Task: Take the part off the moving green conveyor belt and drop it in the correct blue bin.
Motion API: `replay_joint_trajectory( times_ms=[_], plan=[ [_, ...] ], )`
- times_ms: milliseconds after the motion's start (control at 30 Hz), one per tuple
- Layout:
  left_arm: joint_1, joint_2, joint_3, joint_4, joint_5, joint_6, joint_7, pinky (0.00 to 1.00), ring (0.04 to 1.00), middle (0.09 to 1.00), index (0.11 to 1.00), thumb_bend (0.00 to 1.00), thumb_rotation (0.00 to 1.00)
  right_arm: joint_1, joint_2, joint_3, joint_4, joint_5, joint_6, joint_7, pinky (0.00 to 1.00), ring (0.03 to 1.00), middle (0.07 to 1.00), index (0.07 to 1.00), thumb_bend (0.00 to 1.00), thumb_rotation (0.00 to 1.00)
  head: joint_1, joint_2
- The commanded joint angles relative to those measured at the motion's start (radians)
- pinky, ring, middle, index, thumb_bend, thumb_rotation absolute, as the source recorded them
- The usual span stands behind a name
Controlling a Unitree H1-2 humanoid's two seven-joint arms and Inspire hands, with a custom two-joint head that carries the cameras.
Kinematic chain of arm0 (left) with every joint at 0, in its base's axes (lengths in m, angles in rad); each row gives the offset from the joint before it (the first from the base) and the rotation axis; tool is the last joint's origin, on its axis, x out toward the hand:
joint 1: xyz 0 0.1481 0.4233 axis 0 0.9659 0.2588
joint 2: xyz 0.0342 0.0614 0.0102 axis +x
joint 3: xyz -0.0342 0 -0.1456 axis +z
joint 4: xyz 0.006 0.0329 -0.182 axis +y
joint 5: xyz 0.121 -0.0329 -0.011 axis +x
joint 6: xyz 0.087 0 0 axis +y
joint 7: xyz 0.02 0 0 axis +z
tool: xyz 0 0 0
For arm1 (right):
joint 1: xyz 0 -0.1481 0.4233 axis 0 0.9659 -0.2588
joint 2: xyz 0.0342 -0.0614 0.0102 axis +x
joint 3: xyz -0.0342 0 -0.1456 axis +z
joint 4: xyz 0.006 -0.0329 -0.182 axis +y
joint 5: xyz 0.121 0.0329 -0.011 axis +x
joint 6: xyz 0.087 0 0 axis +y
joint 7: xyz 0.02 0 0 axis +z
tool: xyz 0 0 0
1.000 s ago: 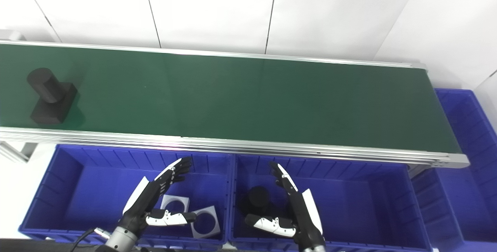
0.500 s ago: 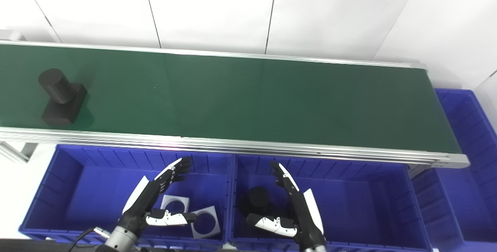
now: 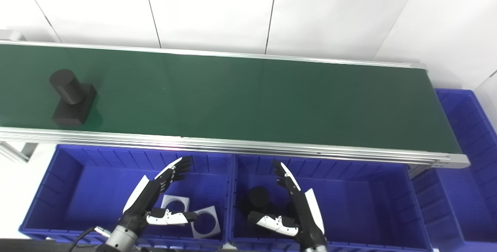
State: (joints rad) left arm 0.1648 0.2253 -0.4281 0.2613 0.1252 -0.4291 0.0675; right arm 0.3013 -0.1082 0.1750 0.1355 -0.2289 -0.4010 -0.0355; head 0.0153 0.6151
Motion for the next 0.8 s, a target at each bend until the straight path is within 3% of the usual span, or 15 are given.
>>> replay_joint_trajectory(
  times_ms=[0, 33, 200, 533, 633, 767],
  plan=[
    [-0.022, -0.004, -0.014, -0.015, 0.016, -0.041, 0.031, 0.85, 0.882, 0.899, 0.903, 0.86, 0.34, 0.001, -0.01, -0.009, -0.031, 0.022, -0.052, 0.008, 0.85, 0.902, 0.925, 0.93, 0.87, 0.47, 0.046, -0.013],
    [-0.024, -0.008, -0.018, -0.012, 0.016, -0.041, 0.032, 0.84, 0.876, 0.895, 0.901, 0.86, 0.34, 0.0, -0.015, -0.009, -0.026, 0.036, -0.059, 0.011, 0.85, 0.899, 0.924, 0.931, 0.86, 0.46, 0.089, -0.026],
    [-0.042, -0.013, -0.063, 0.014, 0.062, -0.041, 0.107, 0.81, 0.855, 0.877, 0.893, 0.88, 0.34, -0.006, -0.031, -0.007, -0.008, 0.055, -0.068, 0.004, 0.86, 0.903, 0.934, 0.942, 0.84, 0.45, 0.139, -0.054],
    [-0.063, -0.004, -0.115, 0.038, 0.064, -0.041, 0.163, 0.83, 0.871, 0.885, 0.888, 0.89, 0.35, -0.015, -0.035, -0.005, 0.001, 0.107, -0.069, -0.007, 0.89, 0.926, 0.938, 0.945, 0.82, 0.42, 0.139, -0.076],
    [-0.073, -0.002, -0.131, 0.051, 0.067, -0.041, 0.183, 0.82, 0.863, 0.881, 0.885, 0.88, 0.34, -0.017, -0.028, -0.013, -0.013, 0.164, -0.069, 0.001, 0.91, 0.925, 0.93, 0.931, 0.81, 0.38, 0.137, -0.081],
    [-0.085, -0.001, -0.152, 0.063, 0.062, -0.041, 0.21, 0.82, 0.859, 0.875, 0.879, 0.88, 0.33, -0.02, -0.035, -0.01, -0.053, 0.145, -0.069, -0.047, 0.87, 0.886, 0.9, 0.912, 0.83, 0.43, 0.132, -0.089]
  ],
)
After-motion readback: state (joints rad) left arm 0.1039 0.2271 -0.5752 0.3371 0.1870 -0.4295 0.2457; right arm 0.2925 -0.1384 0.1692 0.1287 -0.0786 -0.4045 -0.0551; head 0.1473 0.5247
